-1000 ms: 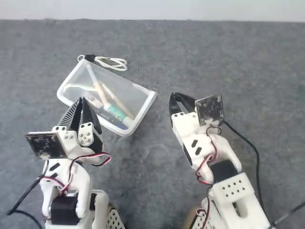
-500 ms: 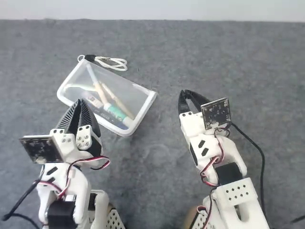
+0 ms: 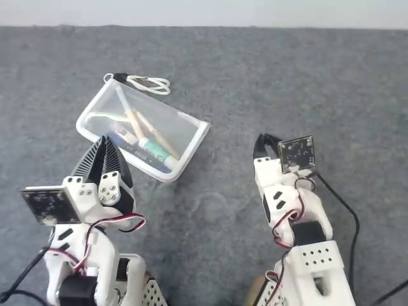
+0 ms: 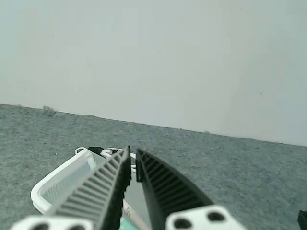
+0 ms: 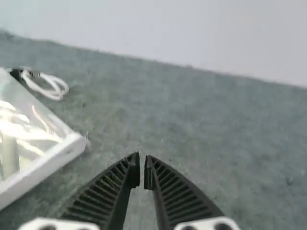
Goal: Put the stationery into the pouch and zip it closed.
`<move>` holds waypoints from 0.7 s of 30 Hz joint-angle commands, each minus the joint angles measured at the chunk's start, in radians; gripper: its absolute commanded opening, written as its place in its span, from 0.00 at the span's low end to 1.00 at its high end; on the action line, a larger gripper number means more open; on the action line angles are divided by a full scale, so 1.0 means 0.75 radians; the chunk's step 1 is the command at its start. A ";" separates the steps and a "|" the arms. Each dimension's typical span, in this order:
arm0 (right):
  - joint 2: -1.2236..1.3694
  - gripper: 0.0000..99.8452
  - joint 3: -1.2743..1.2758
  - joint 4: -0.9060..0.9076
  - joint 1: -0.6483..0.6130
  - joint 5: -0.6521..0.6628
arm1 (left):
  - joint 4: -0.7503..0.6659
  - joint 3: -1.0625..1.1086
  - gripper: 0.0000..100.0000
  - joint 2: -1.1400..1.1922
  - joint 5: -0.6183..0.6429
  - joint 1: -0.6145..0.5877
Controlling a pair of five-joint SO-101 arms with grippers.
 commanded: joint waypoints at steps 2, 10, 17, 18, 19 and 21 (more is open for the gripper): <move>-0.044 0.01 0.012 -0.028 0.021 0.018 | -0.020 -0.040 0.01 -0.027 0.014 0.006; -0.044 0.01 0.135 -0.030 0.044 0.018 | -0.213 0.120 0.01 -0.027 0.008 0.004; -0.044 0.01 0.225 -0.030 0.187 0.018 | -0.491 0.267 0.03 -0.027 -0.010 0.004; -0.044 0.01 0.239 -0.030 0.210 0.018 | -0.516 0.298 0.04 -0.027 -0.041 0.004; -0.044 0.01 0.248 -0.021 0.228 0.016 | -0.532 0.332 0.07 -0.027 -0.080 0.004; -0.044 0.01 0.248 -0.015 0.275 0.010 | -0.554 0.400 0.12 -0.027 -0.151 0.002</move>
